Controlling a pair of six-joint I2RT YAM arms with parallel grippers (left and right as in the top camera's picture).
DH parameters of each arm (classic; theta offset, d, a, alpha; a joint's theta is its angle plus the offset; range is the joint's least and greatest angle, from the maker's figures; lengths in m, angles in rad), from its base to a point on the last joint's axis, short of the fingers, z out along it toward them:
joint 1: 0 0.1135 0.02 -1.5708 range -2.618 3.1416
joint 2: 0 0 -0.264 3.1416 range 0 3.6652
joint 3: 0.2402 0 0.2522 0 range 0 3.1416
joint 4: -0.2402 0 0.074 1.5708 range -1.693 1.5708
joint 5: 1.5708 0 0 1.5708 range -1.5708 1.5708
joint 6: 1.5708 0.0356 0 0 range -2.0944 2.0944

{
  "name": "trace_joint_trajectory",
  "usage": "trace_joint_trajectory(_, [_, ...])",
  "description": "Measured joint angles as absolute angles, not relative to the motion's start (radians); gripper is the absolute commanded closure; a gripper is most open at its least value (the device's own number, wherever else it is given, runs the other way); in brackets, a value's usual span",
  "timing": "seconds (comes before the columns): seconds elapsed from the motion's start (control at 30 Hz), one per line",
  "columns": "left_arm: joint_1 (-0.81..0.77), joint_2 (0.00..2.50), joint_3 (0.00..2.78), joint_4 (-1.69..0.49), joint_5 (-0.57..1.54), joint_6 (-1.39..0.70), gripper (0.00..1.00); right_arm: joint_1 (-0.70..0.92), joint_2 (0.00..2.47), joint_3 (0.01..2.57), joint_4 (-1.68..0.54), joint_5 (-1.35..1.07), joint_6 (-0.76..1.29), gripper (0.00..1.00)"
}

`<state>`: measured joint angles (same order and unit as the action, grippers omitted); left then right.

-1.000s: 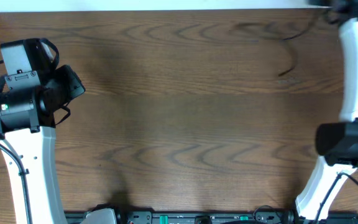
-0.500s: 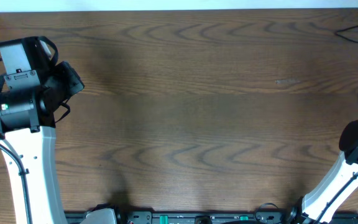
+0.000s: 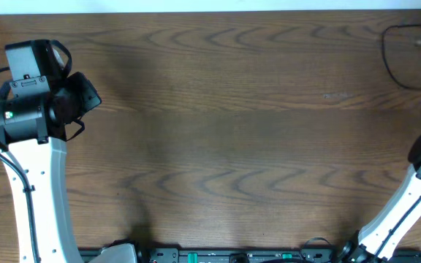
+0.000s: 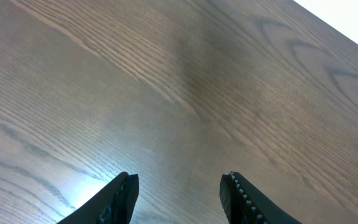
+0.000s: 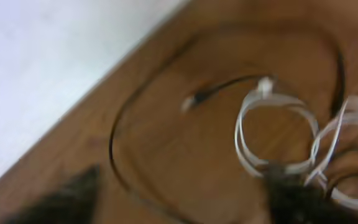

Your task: Untangle cables

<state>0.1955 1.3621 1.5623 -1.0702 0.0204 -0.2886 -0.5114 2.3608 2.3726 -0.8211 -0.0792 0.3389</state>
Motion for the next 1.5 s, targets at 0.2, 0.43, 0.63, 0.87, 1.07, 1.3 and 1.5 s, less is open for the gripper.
trace_joint_trajectory(0.2, [0.196, 1.380, 1.562, -1.073, 0.020, -0.289, 0.52, -0.579, 2.359, 2.365, -0.909, -0.319, 0.352, 0.01])
trace_joint_trajectory(0.43, [0.196, 1.416, 1.562, -1.107, 0.020, -0.288, 0.26, -0.503, 2.260, 2.362, -1.045, -0.496, 0.247, 0.01])
trace_joint_trajectory(0.63, [0.196, 1.420, 1.562, -1.122, 0.022, -0.292, 0.02, -0.324, 2.070, 2.362, -1.157, -0.524, 0.099, 0.01])
trace_joint_trajectory(0.87, [0.196, 1.420, 1.562, -1.122, 0.021, -0.292, 0.02, -0.113, 1.866, 2.362, -1.201, -0.331, 0.006, 0.01])
trace_joint_trajectory(1.07, [0.196, 1.420, 1.562, -1.122, 0.021, -0.292, 0.02, 0.009, 1.735, 2.362, -1.204, -0.266, -0.013, 0.01])
trace_joint_trajectory(1.3, [0.196, 1.420, 1.562, -1.122, 0.021, -0.292, 0.02, 0.080, 1.695, 2.362, -1.207, -0.249, -0.017, 0.01])
trace_joint_trajectory(1.5, [0.196, 1.420, 1.562, -1.122, 0.021, -0.292, 0.02, 0.082, 1.695, 2.362, -1.182, -0.216, -0.031, 0.01])
